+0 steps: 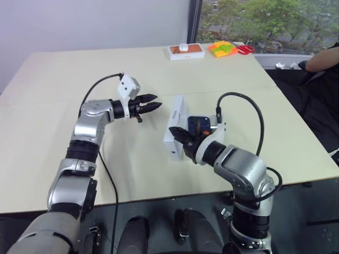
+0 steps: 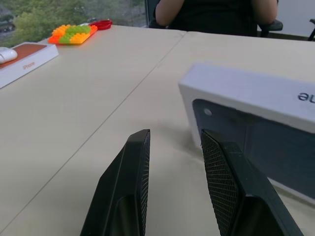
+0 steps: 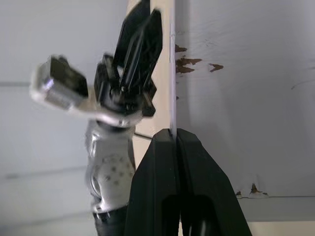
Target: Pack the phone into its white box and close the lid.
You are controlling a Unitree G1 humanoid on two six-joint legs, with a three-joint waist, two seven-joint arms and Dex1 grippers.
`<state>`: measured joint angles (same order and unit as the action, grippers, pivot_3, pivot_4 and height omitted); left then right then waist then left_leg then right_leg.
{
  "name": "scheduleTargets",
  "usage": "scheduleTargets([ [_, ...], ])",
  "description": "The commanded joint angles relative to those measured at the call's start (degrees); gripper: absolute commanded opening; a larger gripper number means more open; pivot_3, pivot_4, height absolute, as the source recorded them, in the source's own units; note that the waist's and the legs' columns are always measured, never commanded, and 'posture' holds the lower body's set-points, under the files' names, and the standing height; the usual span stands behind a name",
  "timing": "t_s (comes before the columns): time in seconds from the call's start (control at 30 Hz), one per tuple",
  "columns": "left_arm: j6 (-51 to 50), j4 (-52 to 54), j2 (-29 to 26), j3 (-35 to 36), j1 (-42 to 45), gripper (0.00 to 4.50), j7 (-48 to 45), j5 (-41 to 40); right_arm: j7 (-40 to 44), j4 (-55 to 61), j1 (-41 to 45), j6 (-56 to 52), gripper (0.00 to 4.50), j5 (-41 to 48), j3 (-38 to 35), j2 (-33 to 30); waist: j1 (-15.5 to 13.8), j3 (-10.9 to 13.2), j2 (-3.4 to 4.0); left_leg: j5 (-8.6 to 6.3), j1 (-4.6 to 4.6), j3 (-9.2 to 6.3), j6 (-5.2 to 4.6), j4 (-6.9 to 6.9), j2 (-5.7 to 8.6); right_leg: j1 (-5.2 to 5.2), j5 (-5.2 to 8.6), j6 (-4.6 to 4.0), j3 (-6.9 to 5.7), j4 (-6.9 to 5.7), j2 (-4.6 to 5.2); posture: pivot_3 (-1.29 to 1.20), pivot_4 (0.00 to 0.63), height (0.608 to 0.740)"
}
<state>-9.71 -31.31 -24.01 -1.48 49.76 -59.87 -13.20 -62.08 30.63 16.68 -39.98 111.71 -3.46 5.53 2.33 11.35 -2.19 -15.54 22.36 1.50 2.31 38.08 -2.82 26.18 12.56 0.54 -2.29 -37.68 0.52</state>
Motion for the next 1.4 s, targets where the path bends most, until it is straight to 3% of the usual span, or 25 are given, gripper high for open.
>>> scheduleTargets([
  [0.03, -0.1, 2.5, 0.2, -0.4, 0.2, 1.69, -0.6, -0.3, 1.1, 0.9, 0.3, 1.3, 0.04, 1.3, 0.6, -0.6, 0.0, 0.0, 0.0, 0.0, 0.01, 0.0, 0.0, 0.0, 0.0, 0.02, 0.0, 0.0, 0.0, 0.01, 0.0, 0.0, 0.15, 0.74],
  [0.07, -0.2, 2.5, 0.3, -0.5, 0.2, 1.69, -0.7, -0.2, 1.3, 0.8, 0.4, 1.4, 0.04, 1.3, 0.6, -0.8, 0.0, 0.0, 0.0, 0.0, 0.03, 0.0, 0.0, -0.02, -0.01, 0.02, 0.01, 0.01, 0.0, 0.03, 0.0, 0.0, 0.15, 0.74],
  [0.17, -0.4, 3.0, 0.4, -0.7, -0.1, 1.69, -1.1, -0.3, 1.6, 0.1, 0.5, 1.6, 0.91, 1.3, 0.4, -1.1, 0.0, 0.0, 0.0, 0.0, 0.05, 0.0, 0.0, -0.05, -0.01, 0.02, 0.01, 0.01, 0.0, 0.1, 0.0, 0.0, 0.15, 0.74],
  [0.4, -2.6, 5.3, 0.2, -1.9, -1.5, 1.69, -3.4, -0.6, 3.5, -2.6, 3.5, 0.0, 4.46, 1.3, -2.9, -7.6, 0.0, 0.0, 0.0, 0.0, 0.04, 0.01, -0.01, -0.05, 0.0, 0.01, 0.01, 0.01, 0.0, 0.11, 0.01, 0.0, 0.15, 0.74],
  [0.53, -3.1, 7.1, 0.1, -1.6, -2.9, 1.69, -3.5, -1.1, 9.8, -7.8, 9.5, -5.0, 4.46, 1.3, -7.7, -21.2, -0.2, 0.0, 0.02, 0.0, 0.05, 0.07, -0.01, -0.03, 0.05, 0.02, 0.0, 0.01, 0.05, 0.12, 0.04, 0.0, 0.15, 0.74],
  [0.7, -4.2, 5.0, -2.4, 1.2, -2.2, 1.69, -1.8, -1.2, 17.7, -8.8, 12.1, -14.9, 4.46, -1.6, -1.3, -38.8, -0.4, 0.0, 0.02, -0.06, 0.06, 0.06, -0.1, -0.11, 0.02, 0.04, 0.01, 0.03, 0.06, 0.2, 0.0, 0.0, 0.15, 0.74],
  [0.83, -2.8, 3.1, -7.0, -0.6, -3.2, 1.69, -2.5, 2.6, 25.2, -6.7, 14.5, -21.6, 4.46, -10.3, 5.6, -46.4, 0.2, 0.0, 0.02, -0.11, 0.03, 0.07, -0.19, -0.19, -0.04, 0.08, 0.01, 0.03, 0.06, 0.22, -0.06, 0.0, 0.15, 0.74],
  [1.17, -3.0, 1.2, -12.8, -2.5, -5.0, 1.69, -6.9, 5.0, 29.6, -11.2, 21.9, -22.7, 4.46, -14.3, 12.1, -43.4, -0.5, 0.0, 0.01, -0.11, 0.14, 0.16, -0.19, -0.06, 0.01, 0.11, -0.02, 0.09, 0.08, 0.32, 0.02, 0.0, 0.15, 0.74],
  [1.4, -4.5, 4.4, -12.2, -4.1, -6.7, 1.69, -7.8, 5.0, 28.3, -16.0, 26.6, -24.4, 4.46, -15.5, 15.3, -38.9, -1.7, 0.0, 0.01, -0.15, 0.26, 0.14, -0.25, -0.08, -0.03, 0.2, -0.02, 0.07, 0.07, 0.36, 0.04, 0.0, 0.15, 0.74],
])
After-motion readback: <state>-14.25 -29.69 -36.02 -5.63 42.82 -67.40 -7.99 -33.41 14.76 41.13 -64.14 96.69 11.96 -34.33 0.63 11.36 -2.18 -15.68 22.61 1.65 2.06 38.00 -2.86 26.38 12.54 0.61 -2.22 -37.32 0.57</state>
